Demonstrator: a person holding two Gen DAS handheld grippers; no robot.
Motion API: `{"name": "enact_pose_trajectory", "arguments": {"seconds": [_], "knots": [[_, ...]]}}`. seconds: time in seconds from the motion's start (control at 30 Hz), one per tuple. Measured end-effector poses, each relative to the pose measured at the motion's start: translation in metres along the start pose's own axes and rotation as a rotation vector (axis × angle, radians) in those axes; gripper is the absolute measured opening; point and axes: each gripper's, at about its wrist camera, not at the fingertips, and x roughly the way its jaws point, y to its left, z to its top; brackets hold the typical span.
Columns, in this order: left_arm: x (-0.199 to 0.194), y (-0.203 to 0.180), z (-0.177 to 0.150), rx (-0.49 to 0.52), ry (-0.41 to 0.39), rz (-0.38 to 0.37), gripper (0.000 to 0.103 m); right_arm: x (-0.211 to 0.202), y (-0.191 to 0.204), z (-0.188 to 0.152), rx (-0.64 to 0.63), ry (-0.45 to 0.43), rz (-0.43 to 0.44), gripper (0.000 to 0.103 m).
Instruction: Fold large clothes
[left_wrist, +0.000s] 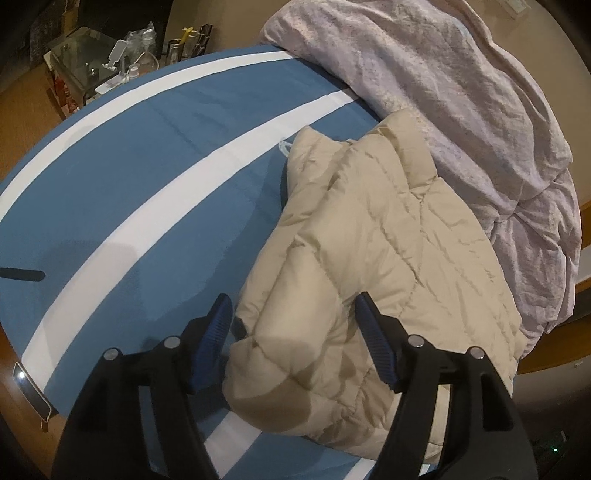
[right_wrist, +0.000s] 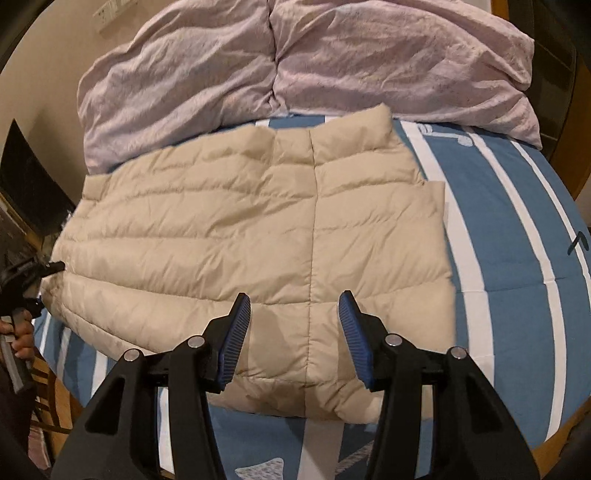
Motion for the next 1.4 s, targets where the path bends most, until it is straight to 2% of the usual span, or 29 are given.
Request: {"name": "enact_pose_trajectory", "arguments": {"seconds": [0.43, 0.5, 0.57, 0.73, 0.9, 1.13, 1.4], "knots": [[0.009, 0.004, -0.007, -0.023, 0.001, 0.019, 0.069, 0.027, 0.002, -0.01, -0.036, 0.047, -0.041, 0.055], [0.01, 0.002, -0.009, -0.022, -0.003, 0.01, 0.061, 0.032, 0.005, -0.013, -0.048, 0.046, -0.051, 0.055], [0.011, 0.001, -0.01, -0.028, -0.003, -0.017, 0.048, 0.035, 0.007, -0.015, -0.06, 0.041, -0.062, 0.055], [0.002, -0.005, -0.01, -0.018, -0.026, -0.051, 0.024, 0.036, 0.008, -0.016, -0.076, 0.035, -0.071, 0.055], [-0.016, -0.018, -0.007, 0.0, -0.062, -0.097, 0.017, 0.037, 0.008, -0.017, -0.082, 0.033, -0.074, 0.055], [-0.057, -0.05, -0.003, 0.046, -0.126, -0.239, 0.015, 0.039, 0.008, -0.017, -0.082, 0.037, -0.075, 0.055], [-0.099, -0.127, -0.019, 0.157, -0.142, -0.457, 0.015, 0.04, 0.007, -0.015, -0.067, 0.044, -0.065, 0.055]]}}
